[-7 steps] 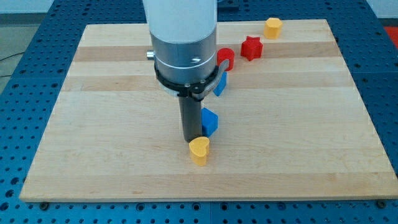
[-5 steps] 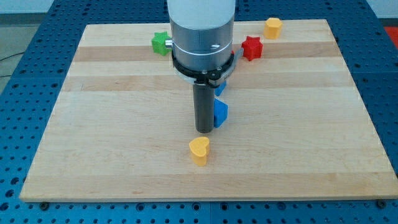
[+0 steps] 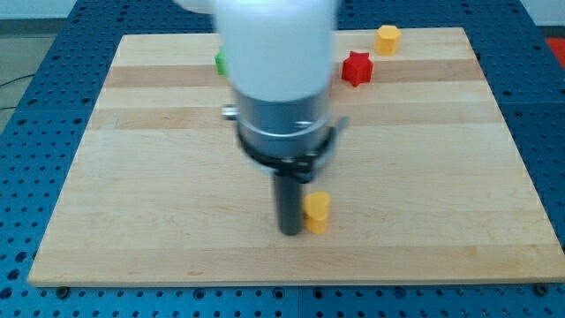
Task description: Move the yellow heart below the blue cube
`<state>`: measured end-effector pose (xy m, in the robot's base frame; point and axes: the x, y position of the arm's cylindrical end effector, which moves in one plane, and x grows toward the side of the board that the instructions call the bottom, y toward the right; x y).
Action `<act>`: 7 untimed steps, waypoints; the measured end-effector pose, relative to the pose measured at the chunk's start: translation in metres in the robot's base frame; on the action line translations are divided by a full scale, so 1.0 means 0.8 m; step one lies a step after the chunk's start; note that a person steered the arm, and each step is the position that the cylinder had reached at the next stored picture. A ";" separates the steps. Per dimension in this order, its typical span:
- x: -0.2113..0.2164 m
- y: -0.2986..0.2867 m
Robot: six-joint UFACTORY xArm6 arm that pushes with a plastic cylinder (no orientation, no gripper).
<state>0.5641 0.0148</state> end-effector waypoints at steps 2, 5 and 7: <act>-0.007 -0.042; 0.004 0.139; -0.005 0.021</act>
<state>0.5602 0.0319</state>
